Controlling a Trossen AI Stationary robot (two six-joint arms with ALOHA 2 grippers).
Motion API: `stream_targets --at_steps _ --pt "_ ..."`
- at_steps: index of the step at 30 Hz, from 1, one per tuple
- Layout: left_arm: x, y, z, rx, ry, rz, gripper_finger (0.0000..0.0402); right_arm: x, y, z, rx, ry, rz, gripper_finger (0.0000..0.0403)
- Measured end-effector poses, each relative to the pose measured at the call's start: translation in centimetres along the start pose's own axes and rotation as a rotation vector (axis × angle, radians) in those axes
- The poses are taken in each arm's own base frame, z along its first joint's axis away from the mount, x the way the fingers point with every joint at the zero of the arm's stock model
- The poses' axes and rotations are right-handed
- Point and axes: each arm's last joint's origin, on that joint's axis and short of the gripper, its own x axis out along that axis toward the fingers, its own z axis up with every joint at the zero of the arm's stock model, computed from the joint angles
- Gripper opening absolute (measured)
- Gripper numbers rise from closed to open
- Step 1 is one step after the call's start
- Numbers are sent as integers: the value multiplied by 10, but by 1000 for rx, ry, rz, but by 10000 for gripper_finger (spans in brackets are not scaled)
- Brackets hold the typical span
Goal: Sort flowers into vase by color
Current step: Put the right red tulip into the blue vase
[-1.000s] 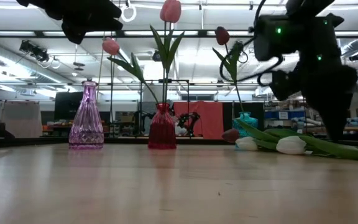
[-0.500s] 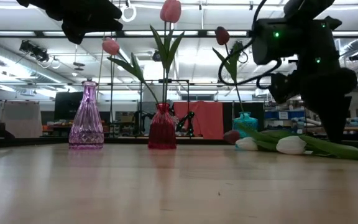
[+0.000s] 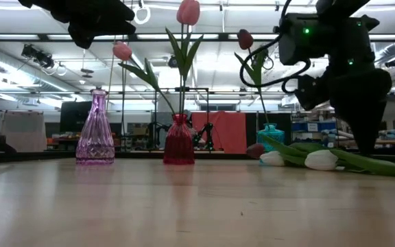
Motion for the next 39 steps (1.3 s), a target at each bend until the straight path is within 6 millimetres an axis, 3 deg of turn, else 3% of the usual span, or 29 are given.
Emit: stream_targets --at_steps 6,30,39 --pt "0 0 0 -2 0 -1 168 5 0 1 6 25 -24 95" --pt "0 0 0 0 1 -2 168 17 -7 -7 94 95 -4 75" --pt "0 -1 0 -12 -2 -5 168 17 -8 -6 64 95 -10 10"
